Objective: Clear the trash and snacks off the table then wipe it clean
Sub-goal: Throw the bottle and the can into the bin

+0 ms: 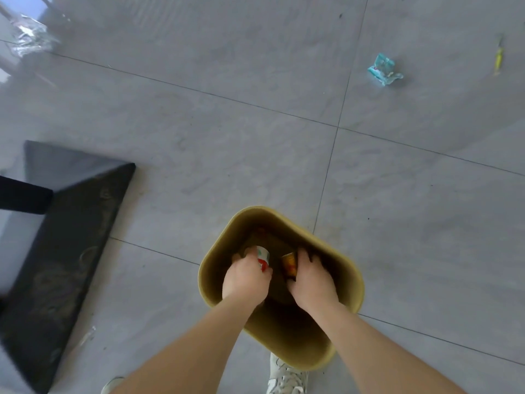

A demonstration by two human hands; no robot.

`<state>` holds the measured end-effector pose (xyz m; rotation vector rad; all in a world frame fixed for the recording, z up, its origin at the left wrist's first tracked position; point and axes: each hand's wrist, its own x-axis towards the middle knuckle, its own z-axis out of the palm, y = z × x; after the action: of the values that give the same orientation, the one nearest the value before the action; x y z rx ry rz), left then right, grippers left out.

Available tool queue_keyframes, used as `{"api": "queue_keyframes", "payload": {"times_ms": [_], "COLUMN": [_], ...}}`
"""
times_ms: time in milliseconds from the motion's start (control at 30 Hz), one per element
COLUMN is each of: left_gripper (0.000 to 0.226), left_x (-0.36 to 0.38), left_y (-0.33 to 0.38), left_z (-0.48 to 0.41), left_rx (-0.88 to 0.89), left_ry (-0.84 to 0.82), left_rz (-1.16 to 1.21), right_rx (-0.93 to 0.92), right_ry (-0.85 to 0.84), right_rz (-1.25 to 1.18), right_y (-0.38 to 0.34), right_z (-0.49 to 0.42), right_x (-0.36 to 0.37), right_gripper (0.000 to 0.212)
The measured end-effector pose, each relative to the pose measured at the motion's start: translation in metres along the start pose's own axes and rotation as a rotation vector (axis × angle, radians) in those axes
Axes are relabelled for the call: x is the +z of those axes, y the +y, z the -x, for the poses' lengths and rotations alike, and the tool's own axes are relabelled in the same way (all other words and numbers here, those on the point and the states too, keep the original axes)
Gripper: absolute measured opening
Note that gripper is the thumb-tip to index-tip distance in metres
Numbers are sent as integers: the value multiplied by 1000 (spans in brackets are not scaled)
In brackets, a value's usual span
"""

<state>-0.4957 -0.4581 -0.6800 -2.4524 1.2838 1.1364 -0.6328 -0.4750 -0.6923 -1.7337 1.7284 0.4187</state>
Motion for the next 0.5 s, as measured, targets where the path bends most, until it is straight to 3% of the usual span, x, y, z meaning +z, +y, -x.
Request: {"api": "queue_keyframes", "payload": {"times_ms": [333,500], "left_gripper": [54,55], "left_x": [-22,-42], "left_y": [-16,-27], "left_z": [21,37], "left_rx": [250,385], "left_ry": [93,182], "left_rz": [-179,-275], "right_rx": [-35,-67], "right_ry": [17,38], "right_rz": [-39,-33], "right_y": [-4,-14], "right_z": [8,25], "right_x": [-16,-32], "right_gripper": [44,49]}}
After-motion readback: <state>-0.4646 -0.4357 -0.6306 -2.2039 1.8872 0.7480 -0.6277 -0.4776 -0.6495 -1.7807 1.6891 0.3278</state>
